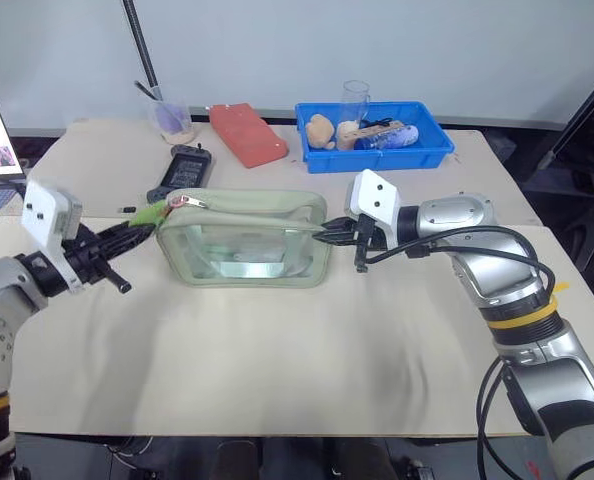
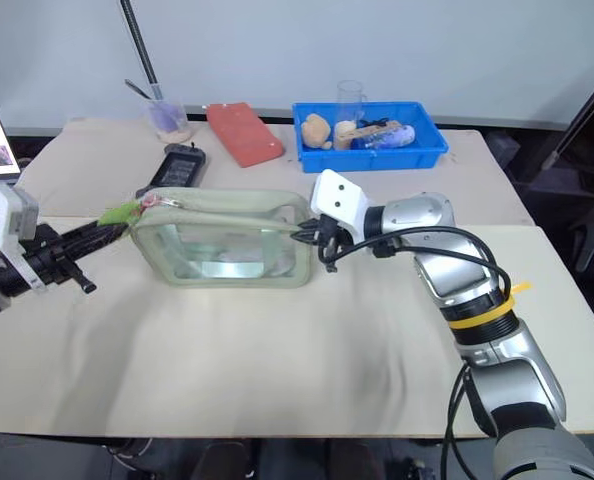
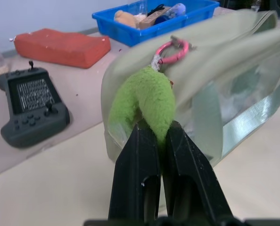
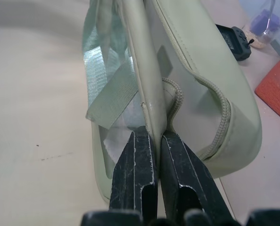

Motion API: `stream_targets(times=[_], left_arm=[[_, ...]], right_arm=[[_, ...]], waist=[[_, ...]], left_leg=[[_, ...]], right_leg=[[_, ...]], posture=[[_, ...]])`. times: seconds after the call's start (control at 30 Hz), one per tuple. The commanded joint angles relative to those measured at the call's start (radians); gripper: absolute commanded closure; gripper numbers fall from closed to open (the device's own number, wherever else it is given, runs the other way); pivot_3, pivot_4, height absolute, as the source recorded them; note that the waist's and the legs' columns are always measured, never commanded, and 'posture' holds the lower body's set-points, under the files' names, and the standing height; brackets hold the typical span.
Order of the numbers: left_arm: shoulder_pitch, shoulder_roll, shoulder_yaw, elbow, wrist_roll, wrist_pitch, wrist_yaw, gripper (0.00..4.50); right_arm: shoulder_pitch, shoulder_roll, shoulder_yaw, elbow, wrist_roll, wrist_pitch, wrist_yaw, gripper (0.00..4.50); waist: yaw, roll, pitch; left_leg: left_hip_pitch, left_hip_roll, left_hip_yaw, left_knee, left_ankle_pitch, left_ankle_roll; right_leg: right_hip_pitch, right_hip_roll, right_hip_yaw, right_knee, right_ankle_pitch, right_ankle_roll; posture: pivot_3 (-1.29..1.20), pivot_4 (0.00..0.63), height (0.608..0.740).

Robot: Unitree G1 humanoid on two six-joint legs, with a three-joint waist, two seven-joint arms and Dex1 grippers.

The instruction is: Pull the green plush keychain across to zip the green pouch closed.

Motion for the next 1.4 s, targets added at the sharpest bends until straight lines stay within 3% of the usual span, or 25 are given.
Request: stream_targets(times=[0.03,0.13,0.27,0.4,0.5,0.53,0.57,0.7,0.77,0.93,1.2,1.37,1.4], left_arm=[[-0.109,0.04,-0.019,-0.015,-0.022,-0.001,-0.002,4.46],[-0.158,0.052,-0.1,-0.02,0.005,-0.026,-0.047,4.46],[-0.193,0.075,-0.266,0.002,0.14,-0.154,-0.128,4.46],[-0.224,0.071,-0.328,0.058,0.215,-0.24,-0.16,4.46],[-0.251,0.059,-0.332,0.094,0.228,-0.255,-0.161,3.46],[-0.256,0.062,-0.329,0.094,0.222,-0.251,-0.17,2.87],[-0.26,0.068,-0.323,0.095,0.217,-0.248,-0.18,2.56],[-0.251,0.12,-0.288,0.112,0.211,-0.23,-0.222,0.73],[-0.227,0.169,-0.263,0.143,0.225,-0.23,-0.246,0.05],[-0.14,0.219,-0.225,0.222,0.238,-0.257,-0.288,0.05],[-0.128,0.069,-0.252,0.266,0.245,-0.312,-0.24,0.05],[-0.124,0.065,-0.265,0.286,0.267,-0.35,-0.255,2.03],[-0.124,0.065,-0.265,0.29,0.269,-0.354,-0.257,2.6]], right_arm=[[-0.013,0.002,-0.037,-0.032,-0.005,0.0,-0.017,4.5],[-0.013,0.006,-0.035,-0.03,-0.006,0.0,-0.021,4.5],[-0.012,0.011,-0.036,-0.032,-0.007,0.001,-0.032,4.5],[-0.009,0.013,-0.037,-0.041,-0.008,0.006,-0.042,4.5],[-0.006,0.012,-0.04,-0.047,-0.007,0.013,-0.048,4.5],[0.0,0.009,-0.042,-0.054,-0.006,0.018,-0.05,4.5],[0.007,0.006,-0.045,-0.062,-0.004,0.023,-0.051,4.5],[0.018,-0.001,-0.05,-0.077,-0.004,0.034,-0.052,4.5],[0.02,-0.001,-0.052,-0.076,-0.007,0.032,-0.054,4.5],[0.016,0.005,-0.046,-0.067,-0.007,0.022,-0.049,4.5],[0.0,0.024,-0.041,-0.066,0.0,0.03,-0.041,4.5],[0.003,0.019,-0.044,-0.074,-0.005,0.033,-0.036,4.5],[0.004,0.019,-0.044,-0.077,-0.005,0.035,-0.036,4.5]], waist=[[-0.004,0.0,0.0],[-0.005,0.0,0.0],[-0.005,0.0,0.0],[-0.006,0.0,0.0],[-0.005,0.0,0.0],[-0.005,0.0,0.0],[-0.005,0.0,0.0],[-0.006,0.0,0.0],[-0.009,0.0,0.0],[-0.009,0.0,0.0],[0.001,0.0,0.0],[-0.004,0.0,0.0],[-0.005,0.0,0.0]], left_leg=[[0.0,0.0,0.0,0.0,0.0,0.0],[0.0,0.0,0.0,0.0,0.0,0.0],[0.0,0.0,0.0,-0.002,0.0,0.0],[0.0,0.0,0.0,-0.002,0.0,0.0],[0.0,0.0,0.0,-0.002,0.0,0.0],[0.0,0.0,0.0,-0.002,0.0,0.0],[0.0,0.0,0.0,-0.002,0.0,0.0],[0.0,0.0,0.0,-0.002,0.0,0.0],[0.0,0.0,0.0,-0.002,0.0,0.0],[0.0,0.0,0.0,-0.004,0.0,0.0],[-0.001,0.0,0.0,-0.002,0.0,0.0],[-0.001,0.0,0.0,-0.003,0.0,0.0],[-0.001,0.0,0.0,-0.003,0.0,0.0]], right_leg=[[0.0,0.0,0.0,-0.001,0.001,0.001],[0.0,0.0,0.0,-0.001,0.004,0.005],[0.0,0.001,0.0,-0.002,0.005,0.003],[0.0,0.001,0.0,-0.002,0.004,0.004],[0.0,0.001,0.0,-0.002,0.004,0.004],[0.0,0.001,0.0,-0.002,0.004,0.005],[0.0,0.001,0.0,-0.002,0.004,0.005],[0.0,0.001,0.0,-0.002,0.003,0.006],[0.0,0.001,0.0,-0.002,0.003,0.006],[-0.001,0.001,0.0,-0.002,0.003,0.005],[0.0,0.0,0.0,-0.003,0.0,0.0],[-0.001,0.001,0.0,-0.003,0.004,0.004],[-0.001,0.001,0.0,-0.003,0.004,0.004]], posture=[[0.0,0.15,0.74],[0.0,0.15,0.74],[0.0,0.15,0.74],[0.0,0.15,0.74],[0.0,0.15,0.74],[0.0,0.15,0.74],[0.0,0.15,0.74],[0.0,0.15,0.74],[0.0,0.15,0.74],[0.0,0.15,0.74],[0.0,0.15,0.74],[0.0,0.15,0.74],[0.0,0.15,0.74]])
